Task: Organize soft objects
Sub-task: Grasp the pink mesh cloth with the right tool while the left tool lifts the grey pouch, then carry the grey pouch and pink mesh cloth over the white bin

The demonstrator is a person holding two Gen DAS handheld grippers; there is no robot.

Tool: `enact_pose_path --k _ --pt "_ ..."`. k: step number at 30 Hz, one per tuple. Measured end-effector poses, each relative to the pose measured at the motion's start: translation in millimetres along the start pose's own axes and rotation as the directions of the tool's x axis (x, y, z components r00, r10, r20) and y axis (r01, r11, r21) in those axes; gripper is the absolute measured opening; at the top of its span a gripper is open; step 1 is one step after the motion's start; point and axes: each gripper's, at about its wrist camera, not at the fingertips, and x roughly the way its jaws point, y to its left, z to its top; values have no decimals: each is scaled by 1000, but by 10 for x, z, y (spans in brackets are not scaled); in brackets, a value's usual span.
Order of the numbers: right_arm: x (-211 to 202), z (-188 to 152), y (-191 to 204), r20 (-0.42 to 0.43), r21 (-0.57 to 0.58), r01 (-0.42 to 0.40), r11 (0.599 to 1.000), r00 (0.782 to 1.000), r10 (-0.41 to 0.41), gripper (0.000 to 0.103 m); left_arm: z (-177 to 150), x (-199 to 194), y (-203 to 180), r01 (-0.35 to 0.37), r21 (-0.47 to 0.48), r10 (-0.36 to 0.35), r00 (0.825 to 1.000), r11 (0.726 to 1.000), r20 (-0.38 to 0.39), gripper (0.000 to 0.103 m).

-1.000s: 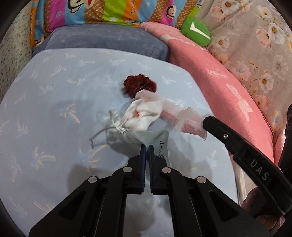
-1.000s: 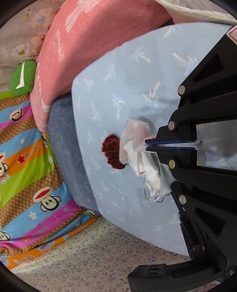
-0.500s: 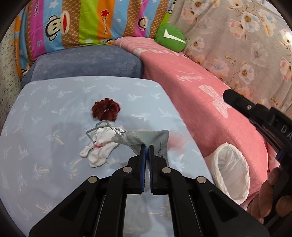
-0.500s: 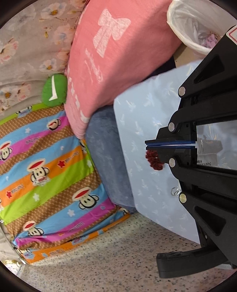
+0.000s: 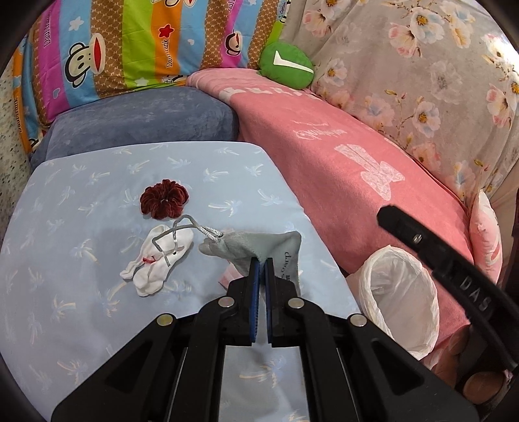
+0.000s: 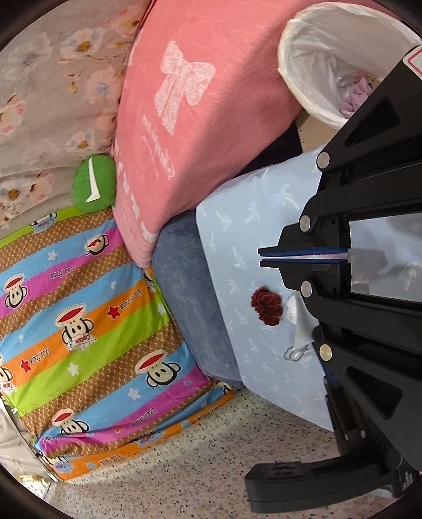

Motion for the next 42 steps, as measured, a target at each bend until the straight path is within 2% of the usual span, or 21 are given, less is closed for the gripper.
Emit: enact_pose_path --k 3,5,11,18,22,26,28,30,32,36,37,42 --pt "116 -93 -30 -38 12 5 1000 999 -4 15 -9 11 55 -13 -12 13 1000 1000 -2 3" --pt "223 -184 -43 -64 20 8 1000 998 -7 29 -19 31 127 -27 -25 26 1000 999 -4 3" --pt "663 -441 3 -176 11 21 1000 984 -19 36 -55 111 403 -83 -64 82 996 994 -23 3" --pt "1105 -667 64 -266 10 7 1000 964 -4 43 -58 208 662 -124 -94 120 992 988 -41 3" --pt "1342 -770 123 -297 0 17 1000 955 -16 56 -52 275 737 -127 -100 122 991 987 -55 3" --pt "1523 -861 150 -330 -8 30 1000 943 -31 56 -42 319 777 -122 -102 116 991 987 -64 3" --pt "1549 -881 160 -325 -19 38 999 945 -42 57 -34 333 782 -120 -100 114 991 988 -66 3" --pt "1562 -901 185 -323 -44 46 998 945 -58 54 -26 337 772 -117 -99 110 992 988 -67 3" --pt "1596 -893 162 -327 -49 39 998 943 -53 41 -19 338 758 -115 -97 108 992 989 -67 3" --pt "1588 -870 177 -330 -62 26 998 943 -45 29 -3 299 713 -110 -89 105 993 990 -60 3" --pt "1589 -857 189 -330 -64 24 998 943 -44 23 3 289 700 -108 -86 103 993 990 -57 3" --pt "1383 -751 225 -281 -73 10 997 959 -30 20 68 194 531 -90 -57 88 996 994 -31 3"
